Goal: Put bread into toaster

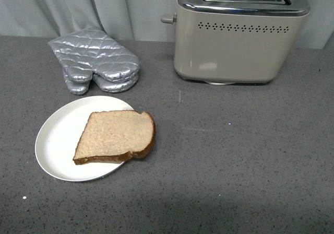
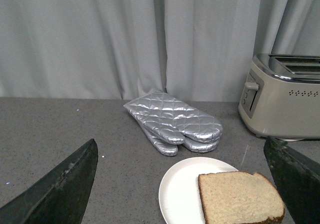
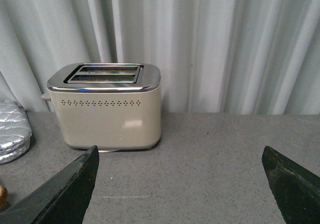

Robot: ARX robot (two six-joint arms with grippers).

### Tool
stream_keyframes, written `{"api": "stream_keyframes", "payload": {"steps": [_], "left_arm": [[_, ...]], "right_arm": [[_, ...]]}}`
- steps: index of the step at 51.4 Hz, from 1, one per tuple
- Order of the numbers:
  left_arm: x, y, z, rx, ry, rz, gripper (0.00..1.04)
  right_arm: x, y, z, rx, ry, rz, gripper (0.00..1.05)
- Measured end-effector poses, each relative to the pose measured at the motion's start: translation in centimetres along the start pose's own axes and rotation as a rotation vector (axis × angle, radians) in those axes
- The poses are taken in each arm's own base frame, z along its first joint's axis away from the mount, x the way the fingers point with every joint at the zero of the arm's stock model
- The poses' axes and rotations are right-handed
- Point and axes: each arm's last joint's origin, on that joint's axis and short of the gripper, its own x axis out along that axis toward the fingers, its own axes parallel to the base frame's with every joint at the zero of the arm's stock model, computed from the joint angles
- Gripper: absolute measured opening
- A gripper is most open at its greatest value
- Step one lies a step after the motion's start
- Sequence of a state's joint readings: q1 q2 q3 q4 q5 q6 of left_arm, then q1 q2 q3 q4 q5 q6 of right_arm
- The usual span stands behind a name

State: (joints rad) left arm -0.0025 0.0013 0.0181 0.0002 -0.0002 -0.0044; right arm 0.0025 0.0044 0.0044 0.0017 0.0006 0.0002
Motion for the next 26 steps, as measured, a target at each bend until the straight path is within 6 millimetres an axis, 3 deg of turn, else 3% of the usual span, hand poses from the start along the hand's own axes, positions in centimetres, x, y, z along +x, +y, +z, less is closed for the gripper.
{"api": "stream_keyframes", "payload": {"steps": [16,22,26], "left_arm": [[0.0,0.0,0.0,-0.001,0.002,0.000,0.98],[0.6,-0.3,-0.5,-0.196,0.363,0.214,0.98],[1.4,-0.5,-1.1,-0.272,0.455,0.237,0.98]], "right_arm": [[0.0,0.0,0.0,0.000,0.000,0.000,0.95],[0.0,0.0,0.0,0.000,0.000,-0.001,0.95],[0.0,0.0,0.0,0.000,0.000,0.000,0.95]]}}
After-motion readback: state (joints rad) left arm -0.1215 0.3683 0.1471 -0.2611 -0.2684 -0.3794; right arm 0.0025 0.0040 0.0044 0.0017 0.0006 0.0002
